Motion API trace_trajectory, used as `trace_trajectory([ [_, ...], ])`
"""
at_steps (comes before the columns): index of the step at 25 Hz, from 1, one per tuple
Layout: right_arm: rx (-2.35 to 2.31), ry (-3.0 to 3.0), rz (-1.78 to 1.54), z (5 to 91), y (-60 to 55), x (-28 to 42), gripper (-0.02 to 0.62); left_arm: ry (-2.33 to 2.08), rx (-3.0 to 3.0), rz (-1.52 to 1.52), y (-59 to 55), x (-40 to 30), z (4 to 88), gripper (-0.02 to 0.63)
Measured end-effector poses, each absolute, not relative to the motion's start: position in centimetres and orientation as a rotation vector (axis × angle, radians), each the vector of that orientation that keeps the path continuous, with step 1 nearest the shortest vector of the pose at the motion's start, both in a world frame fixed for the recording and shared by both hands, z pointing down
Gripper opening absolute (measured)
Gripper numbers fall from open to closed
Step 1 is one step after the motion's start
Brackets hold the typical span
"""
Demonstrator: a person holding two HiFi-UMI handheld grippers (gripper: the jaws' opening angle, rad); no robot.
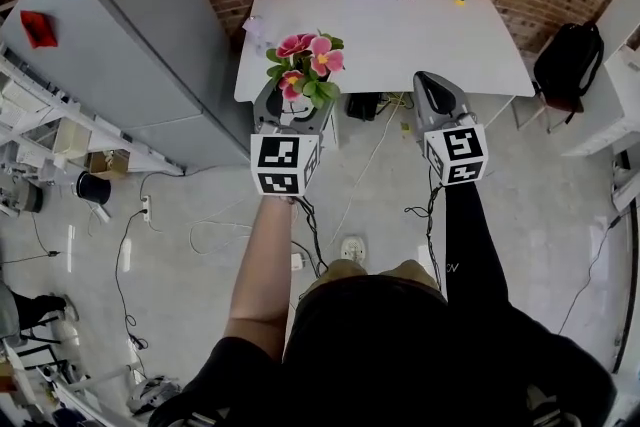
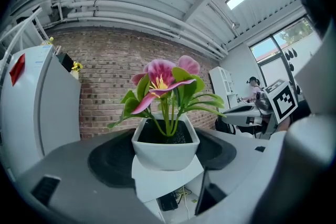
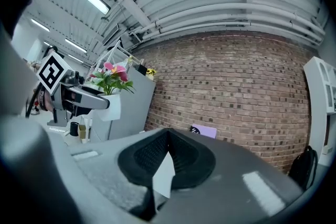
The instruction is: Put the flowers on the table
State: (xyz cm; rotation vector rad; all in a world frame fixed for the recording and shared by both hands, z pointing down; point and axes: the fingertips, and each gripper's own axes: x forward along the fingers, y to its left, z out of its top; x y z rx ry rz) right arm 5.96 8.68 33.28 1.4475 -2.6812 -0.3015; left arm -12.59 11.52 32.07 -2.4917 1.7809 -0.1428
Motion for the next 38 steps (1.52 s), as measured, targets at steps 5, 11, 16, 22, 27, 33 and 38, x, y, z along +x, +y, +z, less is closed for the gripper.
trace_trajectory([
  [5,1.470,-2.671,-0.307,33.3,4.5,5.0,0.000,1.746,-2.526,-0.150,7.1,-13.5,32.2,0.341],
  [11,1.493,-2.658,-0.290,33.4,0.7,5.0,0.000,1.718,-2.565,-0.136,3.0,-13.6,31.9,0.341],
  [16,1.482,-2.656,-0.279,33.9,-1.6,4.5,0.000,1.715,-2.592,-0.139,0.6,-13.9,32.6,0.341],
  [22,1.460,-2.685,-0.269,34.2,-6.1,4.1,0.000,1.738,-2.597,-0.136,-3.2,-14.2,33.3,0.341],
  [27,1.415,-2.736,-0.271,35.1,-11.1,3.2,0.000,1.781,-2.565,-0.150,-7.6,-14.5,34.5,0.341],
  [33,1.324,-2.798,-0.279,34.4,-19.8,1.9,0.000,1.870,-2.512,-0.148,-14.8,-15.1,34.6,0.341],
  [38,1.252,-2.840,-0.271,34.1,-27.1,1.1,0.000,1.930,-2.479,-0.160,-21.3,-15.5,34.5,0.341],
])
